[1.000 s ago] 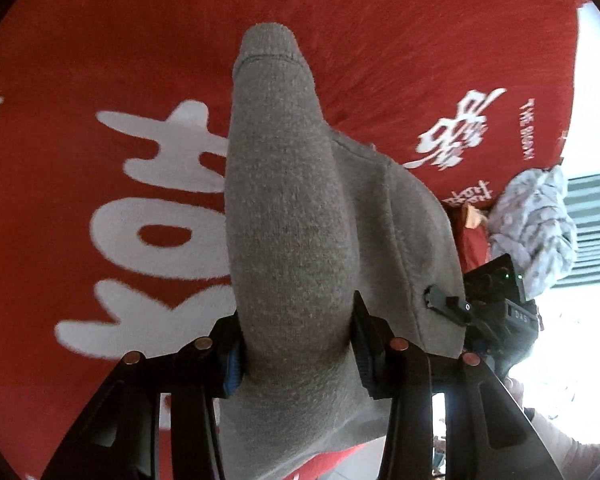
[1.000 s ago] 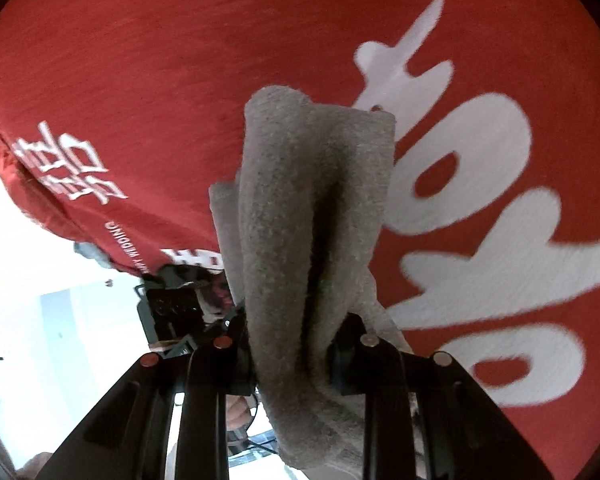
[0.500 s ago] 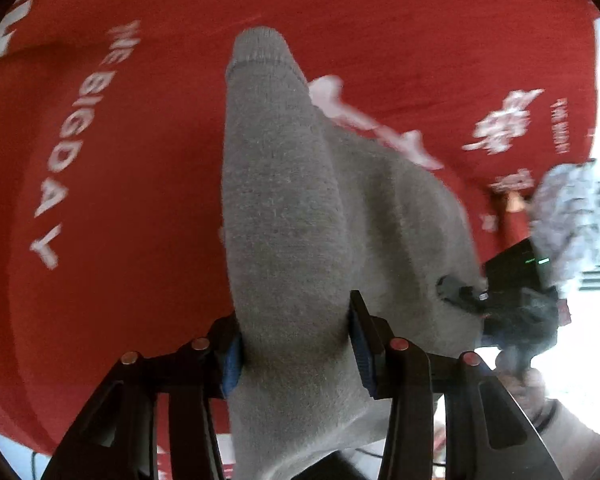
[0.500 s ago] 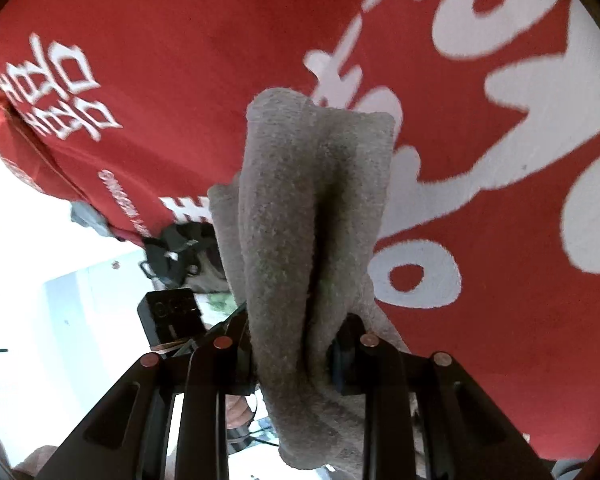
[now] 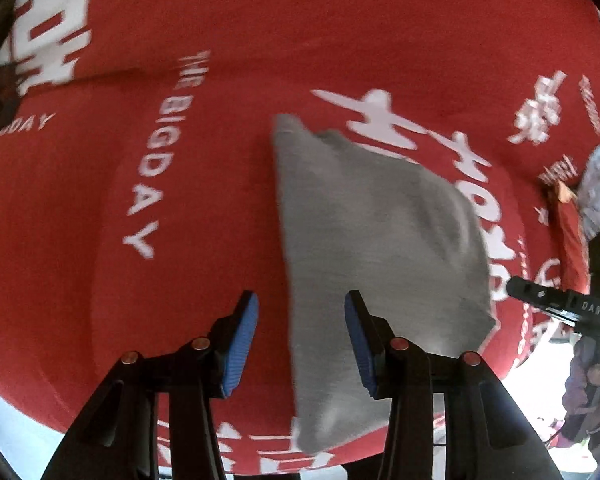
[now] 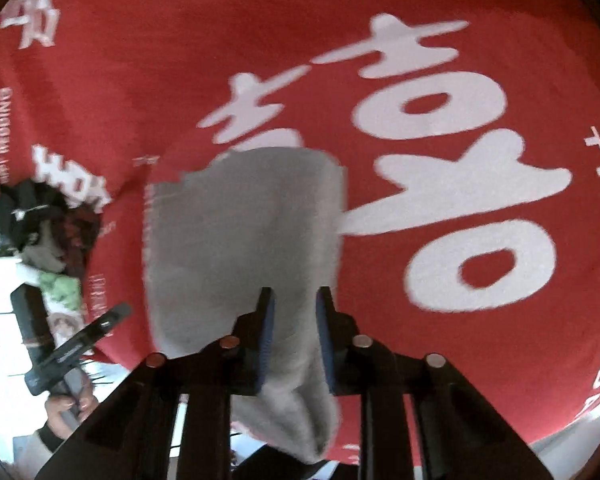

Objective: Fold small clothes
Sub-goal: 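Lower the folded bundle onto the red cloth and open both grippers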

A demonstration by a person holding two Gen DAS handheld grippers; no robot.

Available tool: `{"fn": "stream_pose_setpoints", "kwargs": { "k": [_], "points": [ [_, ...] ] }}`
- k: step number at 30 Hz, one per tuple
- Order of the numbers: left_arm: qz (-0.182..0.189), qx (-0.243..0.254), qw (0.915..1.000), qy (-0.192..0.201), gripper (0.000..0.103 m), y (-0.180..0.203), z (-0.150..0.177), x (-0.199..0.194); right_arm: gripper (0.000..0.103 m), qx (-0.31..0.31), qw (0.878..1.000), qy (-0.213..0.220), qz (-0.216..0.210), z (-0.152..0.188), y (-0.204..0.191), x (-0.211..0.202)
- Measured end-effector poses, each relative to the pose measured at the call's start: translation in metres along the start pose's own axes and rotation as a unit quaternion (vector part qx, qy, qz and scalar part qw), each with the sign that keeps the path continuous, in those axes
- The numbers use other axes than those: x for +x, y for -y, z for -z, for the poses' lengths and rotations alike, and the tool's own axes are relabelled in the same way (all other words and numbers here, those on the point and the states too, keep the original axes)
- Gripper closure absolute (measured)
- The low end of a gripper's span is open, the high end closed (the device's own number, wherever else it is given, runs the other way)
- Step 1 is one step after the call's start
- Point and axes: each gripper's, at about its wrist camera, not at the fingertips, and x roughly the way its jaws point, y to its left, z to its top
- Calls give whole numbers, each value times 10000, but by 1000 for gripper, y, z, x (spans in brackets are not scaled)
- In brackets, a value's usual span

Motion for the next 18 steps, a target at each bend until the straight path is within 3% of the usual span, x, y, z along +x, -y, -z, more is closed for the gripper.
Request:
{"fn": "stream_pose_setpoints", "kwargs": {
  "k": [4, 11, 14, 18],
  "points": [
    [101, 210, 9996, -148, 57, 26, 14, 16, 86, -382, 9992, -92, 49, 17, -30, 7],
    [-226, 468, 9986, -111, 57, 40, 32, 40, 86, -528, 9941, -150, 938, 29, -21, 31],
    [-255, 504, 9983, -135, 57, 40, 31, 42, 89, -253, 9965, -169, 781, 30, -4, 37],
    [-292, 473, 9983, -150, 56, 40, 30, 42, 90, -432, 9947, -127, 925, 31, -7, 40]
  ]
}}
